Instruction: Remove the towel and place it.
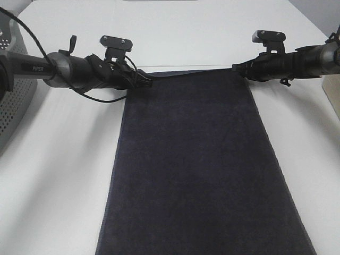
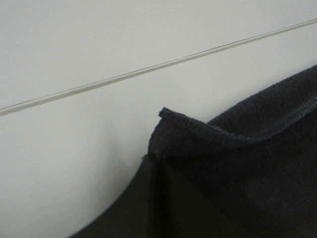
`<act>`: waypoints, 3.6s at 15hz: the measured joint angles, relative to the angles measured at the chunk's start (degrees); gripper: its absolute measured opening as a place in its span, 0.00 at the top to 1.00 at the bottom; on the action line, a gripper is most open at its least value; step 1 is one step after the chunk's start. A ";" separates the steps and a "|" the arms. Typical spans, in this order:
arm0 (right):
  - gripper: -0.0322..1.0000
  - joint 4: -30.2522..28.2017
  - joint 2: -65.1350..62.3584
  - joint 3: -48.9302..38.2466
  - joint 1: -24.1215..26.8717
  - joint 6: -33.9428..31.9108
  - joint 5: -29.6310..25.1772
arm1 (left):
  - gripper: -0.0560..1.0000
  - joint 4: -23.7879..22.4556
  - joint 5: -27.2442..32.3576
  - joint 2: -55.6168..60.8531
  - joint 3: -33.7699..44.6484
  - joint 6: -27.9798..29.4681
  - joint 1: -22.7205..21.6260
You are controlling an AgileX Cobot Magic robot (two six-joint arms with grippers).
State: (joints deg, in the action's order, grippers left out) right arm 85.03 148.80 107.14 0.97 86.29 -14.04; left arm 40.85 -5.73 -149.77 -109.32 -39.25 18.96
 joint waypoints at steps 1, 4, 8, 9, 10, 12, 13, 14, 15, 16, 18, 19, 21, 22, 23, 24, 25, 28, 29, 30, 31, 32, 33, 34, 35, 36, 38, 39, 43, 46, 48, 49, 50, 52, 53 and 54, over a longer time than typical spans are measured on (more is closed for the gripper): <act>0.95 -0.40 0.00 0.00 0.00 0.17 0.00 | 0.95 0.00 0.00 0.00 0.00 0.00 0.00; 0.66 -5.39 -0.17 0.17 0.00 0.46 0.63 | 0.95 0.00 0.00 0.00 0.00 0.00 0.00; 0.59 -6.30 -0.46 0.17 0.00 0.57 1.72 | 0.95 0.00 0.17 0.00 -0.46 0.00 0.00; 0.59 -7.73 -0.63 0.17 0.00 0.69 1.78 | 0.95 0.00 0.52 0.00 -1.20 0.00 0.00; 0.59 -9.11 -0.80 0.17 0.00 0.80 1.78 | 0.95 0.00 0.57 0.00 -2.06 0.00 0.00; 0.59 -11.40 -0.80 0.17 0.00 0.86 1.43 | 0.95 -0.17 0.29 0.00 -2.69 0.00 0.00; 0.59 -11.57 -0.80 0.17 0.00 0.86 0.86 | 0.95 -0.06 0.29 0.00 -2.69 0.23 0.00; 0.59 -11.57 -0.80 0.17 0.00 0.86 0.29 | 0.95 0.52 -0.11 0.00 -2.69 0.92 0.00; 0.59 -11.57 -0.80 0.17 0.00 0.86 0.00 | 0.95 0.97 -0.52 0.00 -2.69 1.20 0.00; 0.59 -11.69 -0.80 0.17 0.00 0.86 -0.06 | 0.95 1.66 -0.97 0.00 -2.69 2.01 -0.17; 0.59 -11.69 -0.80 0.17 0.00 0.86 -0.06 | 0.95 2.81 -2.69 0.00 -2.69 3.38 -0.57; 0.59 -11.69 -0.80 0.17 0.00 0.86 -0.06 | 0.95 2.86 -3.38 0.00 -2.69 4.58 -0.80; 0.59 -11.97 -0.80 0.17 0.00 0.86 -0.06 | 0.95 2.98 -3.44 0.00 -2.69 6.82 -1.15; 0.59 -11.97 -0.80 0.17 0.00 0.86 -0.06 | 0.95 2.98 -3.44 0.00 -2.69 7.85 -1.15; 0.59 -12.03 -0.80 0.17 0.00 0.86 -0.06 | 0.95 2.98 -3.44 0.00 -2.69 8.54 -1.15; 0.59 -12.09 -0.80 0.17 0.00 0.92 -0.06 | 0.95 2.92 -3.38 -0.11 -2.69 8.82 -1.15; 0.59 -12.15 -0.80 0.17 0.00 0.92 -0.06 | 0.95 2.86 -2.69 -0.17 -2.69 8.82 -1.15; 0.59 -12.15 -0.80 0.17 0.00 0.92 -0.06 | 0.92 2.75 1.26 -0.17 -2.69 8.88 -1.20; 0.59 -12.15 -0.80 0.17 0.00 0.92 -0.06 | 0.82 2.75 1.60 -0.23 -2.69 8.88 -1.20; 0.59 -12.15 -0.80 0.17 0.00 0.92 -0.06 | 0.71 2.69 1.66 -0.23 -2.69 8.88 -1.20; 0.59 -12.15 -0.80 0.17 0.00 0.92 -0.06 | 0.58 2.69 1.49 -0.34 -2.69 8.82 -1.20; 0.59 -12.15 -0.80 0.17 0.00 0.92 -0.06 | 0.52 2.75 0.63 -0.46 -2.69 8.82 -1.20; 0.59 -12.15 -0.80 0.17 0.00 0.92 -0.06 | 0.43 2.81 0.06 -0.57 -2.69 8.82 -1.20; 0.59 -12.15 -0.80 0.17 0.00 0.92 -0.06 | 0.39 2.86 -1.83 -0.52 -2.69 9.00 -1.20; 0.59 -12.15 -0.80 0.17 0.00 0.92 -0.06 | 0.38 2.98 -4.64 -0.52 -2.69 9.05 -1.20; 0.59 -12.15 -0.80 0.17 0.00 0.92 -0.06 | 0.38 3.04 -7.68 -0.52 -2.69 9.05 -1.20; 0.59 -12.15 -0.80 0.17 0.00 0.92 -0.06 | 0.37 3.21 -13.29 -0.69 -2.69 9.05 -1.26; 0.59 -12.15 -0.80 0.17 0.00 0.92 -0.06 | 0.37 3.27 -14.67 -0.74 -2.69 9.05 -1.32; 0.59 -11.97 -1.72 0.17 0.00 -0.57 -1.15 | 0.37 3.32 -10.03 -0.57 -4.41 6.65 -1.32; 0.59 -15.41 -5.73 0.17 0.00 -8.59 -2.18 | 0.39 3.27 3.44 2.23 -10.31 2.01 -1.32; 0.59 -22.40 -9.00 0.17 0.00 -15.81 -4.87 | 0.39 3.27 8.31 4.53 -13.12 1.83 -1.43; 0.59 -26.59 -10.49 0.17 0.00 -20.17 -6.70 | 0.39 3.21 10.94 5.56 -13.92 1.89 -1.89; 0.59 -31.68 -12.15 0.17 0.00 -25.55 -9.00 | 0.39 2.46 14.15 6.88 -13.98 2.69 -2.69; 0.59 -44.06 -16.39 0.17 0.00 -40.22 -16.04 | 0.39 -6.19 24.75 10.31 -14.32 13.41 -5.27; 0.59 -48.93 -18.11 0.17 0.00 -46.87 -18.91 | 0.39 -13.24 29.51 11.57 -14.90 20.51 -6.19; 0.59 -52.60 -19.48 0.17 0.00 -52.31 -21.08 | 0.39 -22.57 35.18 12.61 -16.21 29.16 -7.05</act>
State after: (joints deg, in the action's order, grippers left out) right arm 32.43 129.32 107.31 0.97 33.98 -35.12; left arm 18.28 29.45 -137.17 -125.54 -10.08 11.92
